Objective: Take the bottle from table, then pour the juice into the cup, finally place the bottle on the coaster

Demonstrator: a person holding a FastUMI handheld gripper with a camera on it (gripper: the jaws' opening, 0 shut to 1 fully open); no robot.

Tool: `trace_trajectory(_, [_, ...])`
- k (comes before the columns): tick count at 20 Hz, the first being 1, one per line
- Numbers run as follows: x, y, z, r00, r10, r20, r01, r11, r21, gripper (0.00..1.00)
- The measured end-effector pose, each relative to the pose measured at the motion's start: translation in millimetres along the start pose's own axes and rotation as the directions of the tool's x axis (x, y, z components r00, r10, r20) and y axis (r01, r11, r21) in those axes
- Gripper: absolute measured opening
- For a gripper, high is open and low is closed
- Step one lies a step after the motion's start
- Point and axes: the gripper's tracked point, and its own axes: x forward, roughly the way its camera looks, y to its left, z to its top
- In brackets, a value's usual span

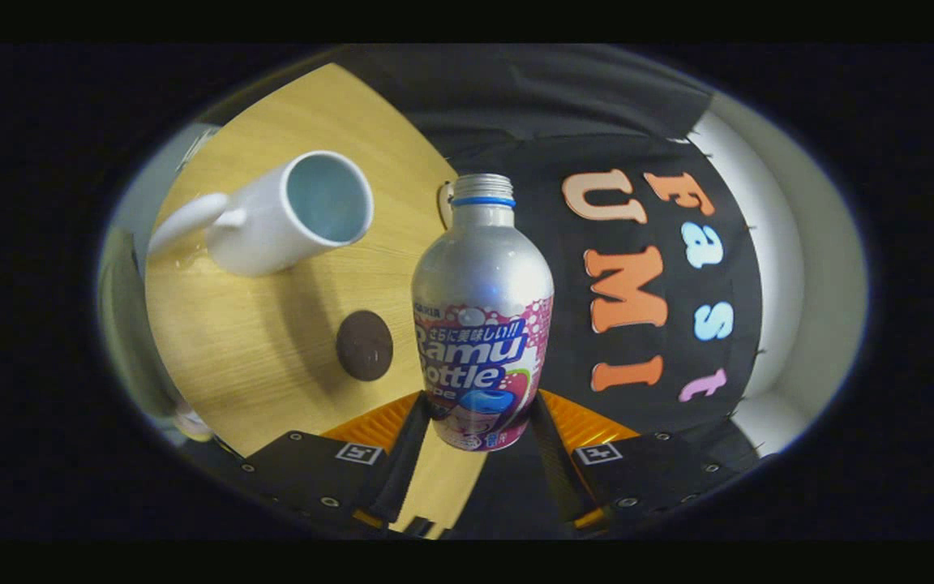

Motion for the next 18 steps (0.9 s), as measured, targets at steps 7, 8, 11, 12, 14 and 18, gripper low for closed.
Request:
trace_trajectory(7, [29,26,-2,0.991,0.129,0.028,-0.112,0.708,0.697,0.72])
trace_trajectory(8, [31,32,-3,0.987,0.154,0.046,-0.131,0.606,0.784,0.72])
trace_trajectory(11, [45,43,-9,0.979,0.198,0.056,-0.124,0.35,0.929,0.72])
trace_trajectory(12, [52,49,-12,0.977,0.209,0.051,-0.114,0.3,0.947,0.72])
trace_trajectory(14, [66,61,-19,0.971,0.238,0.024,-0.089,0.269,0.959,0.72])
trace_trajectory(18, [78,69,-11,0.97,0.238,0.041,-0.107,0.274,0.956,0.72])
